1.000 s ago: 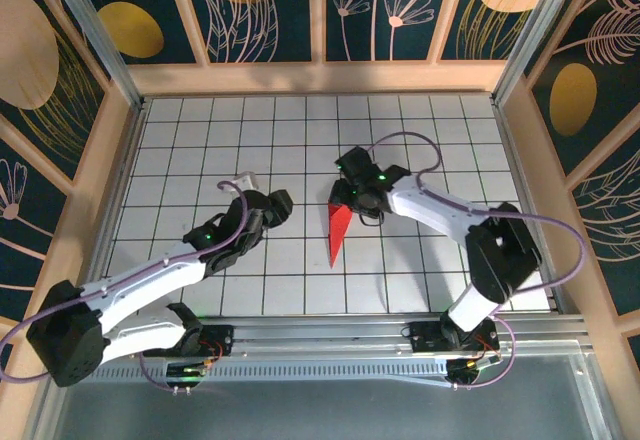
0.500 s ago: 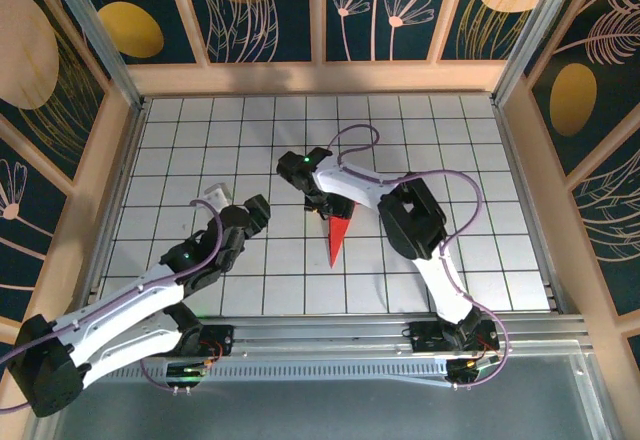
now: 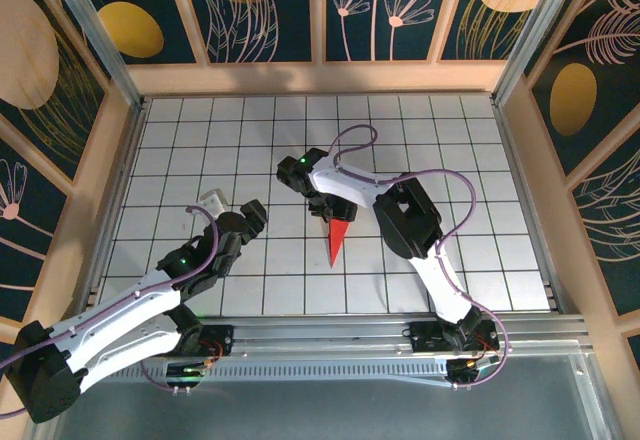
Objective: Fold a paper plane with a square sheet of paper (fold left side to right side)
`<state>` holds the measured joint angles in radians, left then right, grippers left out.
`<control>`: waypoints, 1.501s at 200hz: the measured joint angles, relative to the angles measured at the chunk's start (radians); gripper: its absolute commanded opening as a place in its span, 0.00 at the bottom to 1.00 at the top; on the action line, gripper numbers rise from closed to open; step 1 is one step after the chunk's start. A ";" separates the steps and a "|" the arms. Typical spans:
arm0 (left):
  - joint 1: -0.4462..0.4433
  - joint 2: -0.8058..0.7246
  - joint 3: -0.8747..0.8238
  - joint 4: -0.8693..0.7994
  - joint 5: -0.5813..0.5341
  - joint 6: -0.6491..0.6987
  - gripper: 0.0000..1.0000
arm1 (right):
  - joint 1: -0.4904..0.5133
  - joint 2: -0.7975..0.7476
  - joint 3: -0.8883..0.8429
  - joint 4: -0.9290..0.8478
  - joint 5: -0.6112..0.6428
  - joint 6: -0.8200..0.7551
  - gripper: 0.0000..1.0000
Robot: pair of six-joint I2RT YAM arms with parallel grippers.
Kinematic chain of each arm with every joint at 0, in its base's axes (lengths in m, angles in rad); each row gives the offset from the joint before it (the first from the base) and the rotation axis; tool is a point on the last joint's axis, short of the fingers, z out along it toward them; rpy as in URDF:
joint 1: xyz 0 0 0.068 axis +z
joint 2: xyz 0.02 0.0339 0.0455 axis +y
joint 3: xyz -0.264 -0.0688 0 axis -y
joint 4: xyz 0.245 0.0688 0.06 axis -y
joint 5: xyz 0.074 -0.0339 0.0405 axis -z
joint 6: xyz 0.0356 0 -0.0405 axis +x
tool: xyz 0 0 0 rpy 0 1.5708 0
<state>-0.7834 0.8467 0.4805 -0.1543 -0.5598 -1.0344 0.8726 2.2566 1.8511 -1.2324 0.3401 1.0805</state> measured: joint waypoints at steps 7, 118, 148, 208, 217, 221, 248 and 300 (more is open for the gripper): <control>0.000 0.001 0.000 0.000 0.000 0.000 0.81 | 0.000 0.000 -0.001 0.000 0.000 0.000 0.58; 0.000 0.021 0.000 0.000 0.004 0.000 0.82 | 0.012 0.000 -0.035 0.015 -0.023 0.000 0.44; 0.000 0.026 0.000 0.001 0.009 0.000 0.83 | 0.016 0.000 -0.042 0.024 -0.028 0.001 0.38; 0.000 0.033 0.000 0.000 0.013 0.001 0.84 | 0.022 0.000 -0.063 0.024 -0.040 0.010 0.16; 0.000 0.033 0.000 0.001 0.013 0.002 0.85 | 0.023 -0.002 -0.063 0.024 -0.043 0.010 0.11; 0.000 0.033 0.000 0.001 0.012 0.004 0.85 | 0.024 -0.003 -0.063 0.023 -0.044 0.012 0.09; 0.000 0.033 0.000 0.000 0.012 0.012 0.86 | 0.029 -0.026 -0.063 0.019 -0.045 0.024 0.00; 0.024 0.062 0.040 0.001 0.045 0.024 0.91 | 0.031 -0.174 -0.071 0.012 0.008 0.008 0.00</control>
<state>-0.7597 0.9085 0.5201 -0.1532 -0.5152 -1.0103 0.9031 2.0830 1.7805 -1.2205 0.3481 1.0889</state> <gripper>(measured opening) 0.905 0.053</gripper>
